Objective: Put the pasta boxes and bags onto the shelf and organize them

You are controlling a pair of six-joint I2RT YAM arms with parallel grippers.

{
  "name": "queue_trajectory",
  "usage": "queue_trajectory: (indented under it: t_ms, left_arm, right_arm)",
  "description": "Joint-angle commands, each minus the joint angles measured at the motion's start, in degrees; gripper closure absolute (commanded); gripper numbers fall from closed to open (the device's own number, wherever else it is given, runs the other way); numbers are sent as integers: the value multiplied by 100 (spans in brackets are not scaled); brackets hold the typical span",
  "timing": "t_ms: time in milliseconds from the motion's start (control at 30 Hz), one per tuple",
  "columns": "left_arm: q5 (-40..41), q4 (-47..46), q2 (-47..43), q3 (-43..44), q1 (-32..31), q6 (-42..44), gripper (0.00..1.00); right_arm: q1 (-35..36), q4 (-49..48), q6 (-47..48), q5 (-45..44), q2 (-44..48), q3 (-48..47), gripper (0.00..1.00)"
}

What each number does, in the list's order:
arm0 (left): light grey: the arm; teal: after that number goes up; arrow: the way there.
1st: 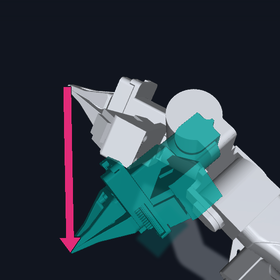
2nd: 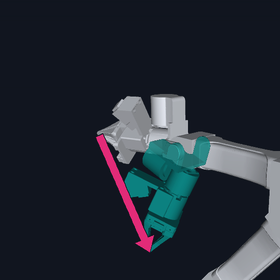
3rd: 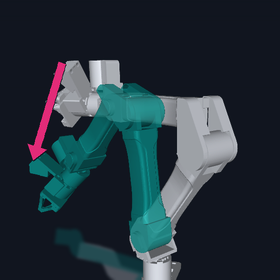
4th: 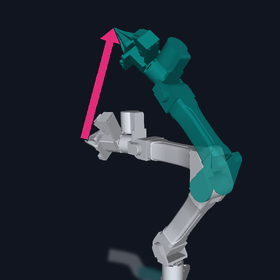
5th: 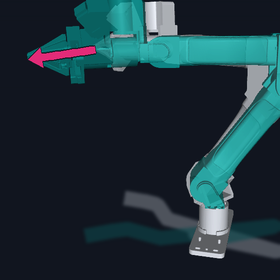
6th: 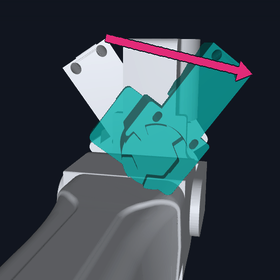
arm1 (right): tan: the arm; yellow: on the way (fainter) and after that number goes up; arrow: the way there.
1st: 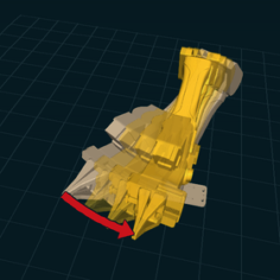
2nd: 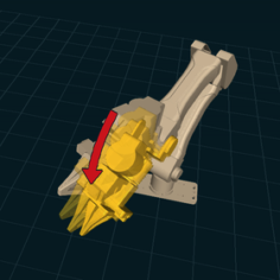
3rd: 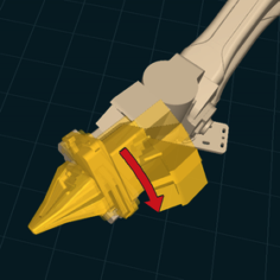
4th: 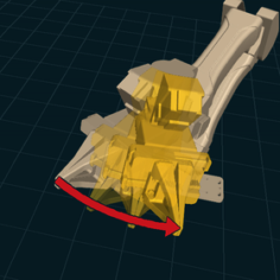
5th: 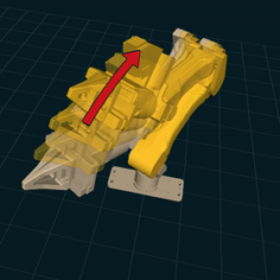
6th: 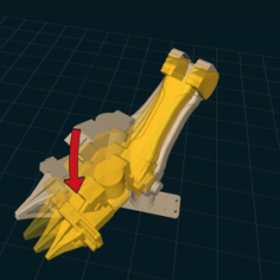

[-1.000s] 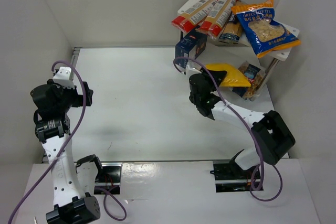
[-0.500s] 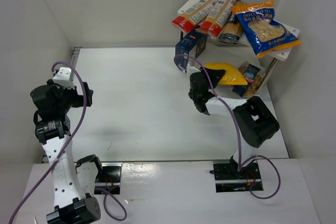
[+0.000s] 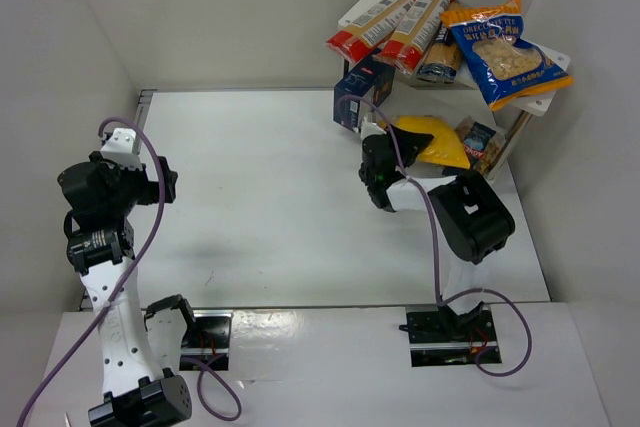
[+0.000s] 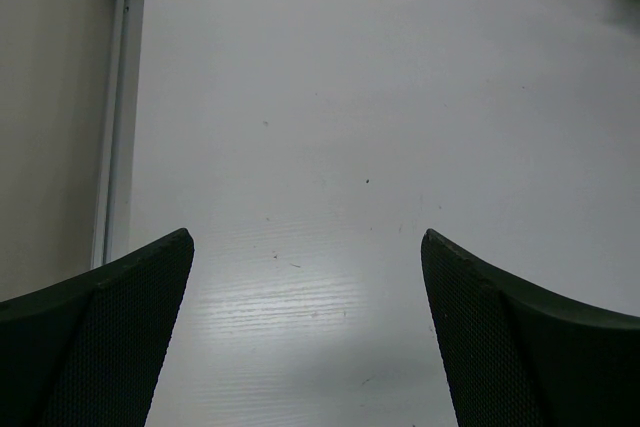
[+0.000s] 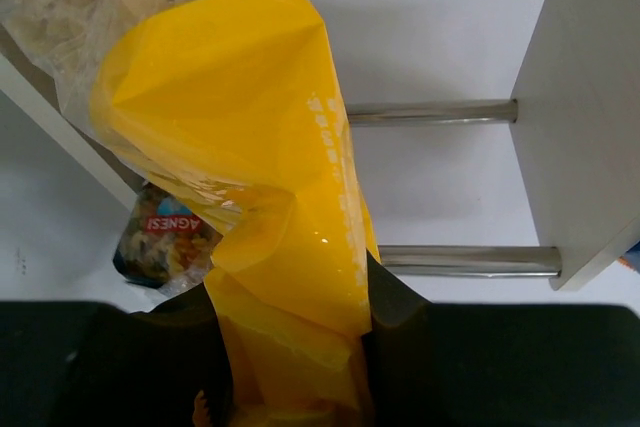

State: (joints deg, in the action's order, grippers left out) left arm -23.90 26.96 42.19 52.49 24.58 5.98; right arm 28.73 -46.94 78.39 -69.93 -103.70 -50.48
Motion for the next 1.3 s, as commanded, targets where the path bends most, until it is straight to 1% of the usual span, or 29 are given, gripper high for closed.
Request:
queue_trajectory:
  t_ms: [0, 100, 133, 167, 300, 333, 367, 400, 567, 900, 1033, 1133, 1233, 1267]
  left_arm:
    - [-132, -156, -71, -19, 29, 53, 0]
    - [-132, -156, -71, -19, 29, 53, 0]
    - [-132, -156, -71, -19, 29, 53, 0]
    - [-132, -156, -71, -19, 29, 53, 0]
    - [-132, -156, -71, -19, 29, 105, 0]
    - [-132, -156, -71, -19, 29, 105, 0]
    - [-132, -156, -71, -19, 29, 105, 0]
    - [-132, -156, -71, -19, 29, 105, 0]
    - [-132, -156, -71, -19, 29, 105, 0]
    - [-132, -103, -71, -19, 29, 105, 0]
    - [-132, -103, -124, -19, 29, 105, 0]
    - [-132, -103, -124, -19, 29, 105, 0]
    - [-132, -103, -124, -19, 29, 105, 0]
    - [-132, -103, -124, -19, 29, 105, 0]
  right_arm:
    - [-43, -219, -490, -407, -185, -357, 100]
    - [-43, 376, -920, -460, -361, -647, 100]
    - [-43, 813, -1322, -512, -440, -830, 100]
    - [-43, 1061, -1535, -513, -441, -928, 100]
    - [-43, 1660, -2064, -582, -721, -1375, 100]
    - [-43, 1862, -2387, -583, -809, -1473, 100]
    - [-43, 2247, -2520, -583, -862, -1561, 100]
    - [-43, 2390, -2617, -583, -915, -1701, 100]
    - [-43, 2672, -2916, -583, -1205, -1904, 100]
    - [-43, 3059, -3145, -460, -1547, -2572, 100]
    - [-95, 3673, -3479, -390, -1653, -2923, 100]
    - [-96, 3745, -3541, -337, -1785, -3046, 98]
    - [-218, 3797, -3541, -389, -1926, -3187, 93]
    - [-219, 3797, -3480, -390, -1995, -3257, 90]
